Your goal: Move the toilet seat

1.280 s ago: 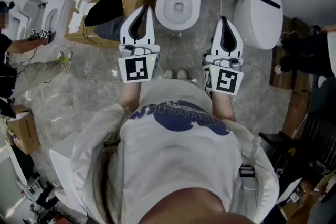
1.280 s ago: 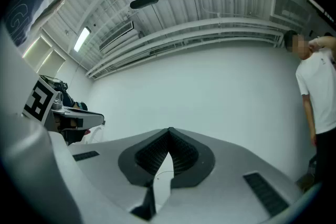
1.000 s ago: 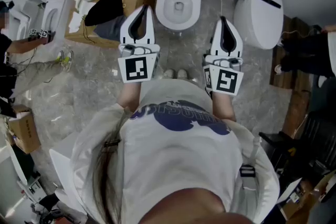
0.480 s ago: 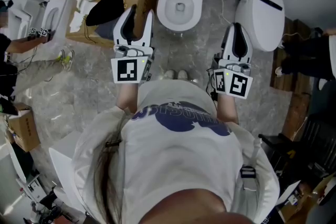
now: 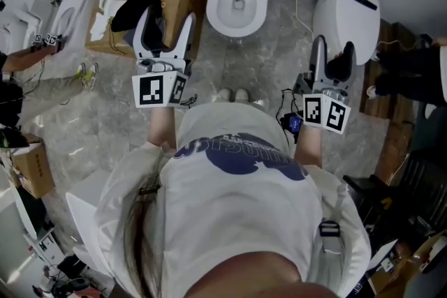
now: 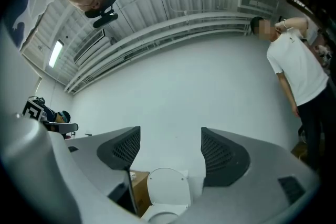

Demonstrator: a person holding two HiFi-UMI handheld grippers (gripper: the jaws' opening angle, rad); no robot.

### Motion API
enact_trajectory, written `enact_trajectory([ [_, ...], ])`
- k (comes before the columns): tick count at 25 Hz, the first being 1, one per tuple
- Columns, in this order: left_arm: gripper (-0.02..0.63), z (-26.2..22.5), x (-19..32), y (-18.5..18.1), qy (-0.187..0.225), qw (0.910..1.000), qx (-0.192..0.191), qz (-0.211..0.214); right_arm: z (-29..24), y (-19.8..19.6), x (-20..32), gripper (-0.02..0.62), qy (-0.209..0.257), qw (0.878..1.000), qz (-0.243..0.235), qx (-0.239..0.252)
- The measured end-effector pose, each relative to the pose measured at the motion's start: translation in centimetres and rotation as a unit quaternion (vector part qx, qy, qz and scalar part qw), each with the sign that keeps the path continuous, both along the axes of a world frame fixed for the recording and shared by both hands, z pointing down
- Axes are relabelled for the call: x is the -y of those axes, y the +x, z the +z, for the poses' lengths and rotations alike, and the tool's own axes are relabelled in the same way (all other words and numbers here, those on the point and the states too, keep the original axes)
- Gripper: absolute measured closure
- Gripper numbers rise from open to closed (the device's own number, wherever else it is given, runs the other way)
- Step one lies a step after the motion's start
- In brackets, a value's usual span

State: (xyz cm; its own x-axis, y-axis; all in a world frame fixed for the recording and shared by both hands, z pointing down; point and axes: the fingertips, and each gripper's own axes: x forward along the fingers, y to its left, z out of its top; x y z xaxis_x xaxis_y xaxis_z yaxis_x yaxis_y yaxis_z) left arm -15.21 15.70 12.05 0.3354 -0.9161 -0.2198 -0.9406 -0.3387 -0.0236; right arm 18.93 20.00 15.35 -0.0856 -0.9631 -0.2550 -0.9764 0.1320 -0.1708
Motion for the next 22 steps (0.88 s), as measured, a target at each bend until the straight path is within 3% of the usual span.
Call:
enact_trajectory([
  [5, 0.261, 1.4, 1.5, 0.0, -0.037, 0.9992, -0.012, -0.007, 1.4, 1.4, 1.4, 0.196, -0.027, 1.000, -0.011, 0.003],
  [11, 0.256, 2.7, 3.8, 0.1, -0.055, 0.9982, 0.010, -0.020, 3.0, 2.1, 4.6, 0.167, -0.049, 0.998, -0.029, 0.001],
  [22, 0.250, 7.1, 13.5, -3.0, -0.108, 0.9941, 0.005, -0.002, 6.4, -1.7, 14.1, 0.150, -0.098, 0.994, -0.045, 0.016],
])
